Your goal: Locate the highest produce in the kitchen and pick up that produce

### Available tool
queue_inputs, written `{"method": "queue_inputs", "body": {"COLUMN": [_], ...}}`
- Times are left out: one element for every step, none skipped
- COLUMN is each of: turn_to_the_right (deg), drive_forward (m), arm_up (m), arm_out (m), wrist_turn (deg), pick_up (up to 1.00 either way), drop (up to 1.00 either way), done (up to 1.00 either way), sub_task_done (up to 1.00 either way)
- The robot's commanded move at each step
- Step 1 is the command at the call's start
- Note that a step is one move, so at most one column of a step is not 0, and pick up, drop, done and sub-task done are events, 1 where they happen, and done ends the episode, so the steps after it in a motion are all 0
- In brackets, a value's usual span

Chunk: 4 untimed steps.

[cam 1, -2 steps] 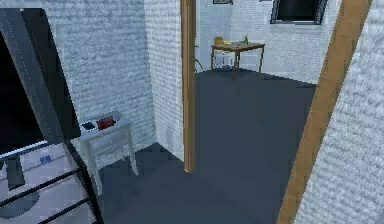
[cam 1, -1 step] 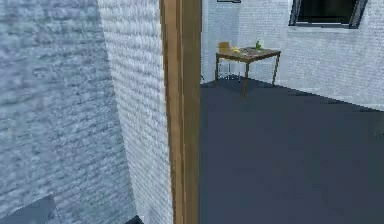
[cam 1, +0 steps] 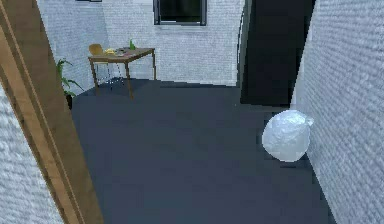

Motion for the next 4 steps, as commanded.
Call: {"method": "queue_inputs", "body": {"turn_to_the_right": [0.0, 6.0, 0.0, -45.0], "drive_forward": [0.05, 0.00, 0.50, 0.00], "arm_up": [0.00, 0.00, 0.00, 0.00], "arm_out": [0.00, 0.00, 0.00, 0.00], "wrist_turn": [0.0, 0.0, 0.0, 0.0], "pick_up": [0.00, 0.00, 0.00, 0.00], "drop": [0.00, 0.00, 0.00, 0.00], "done": [0.00, 0.00, 0.00, 0.00], "sub_task_done": [0.00, 0.00, 0.00, 0.00]}}
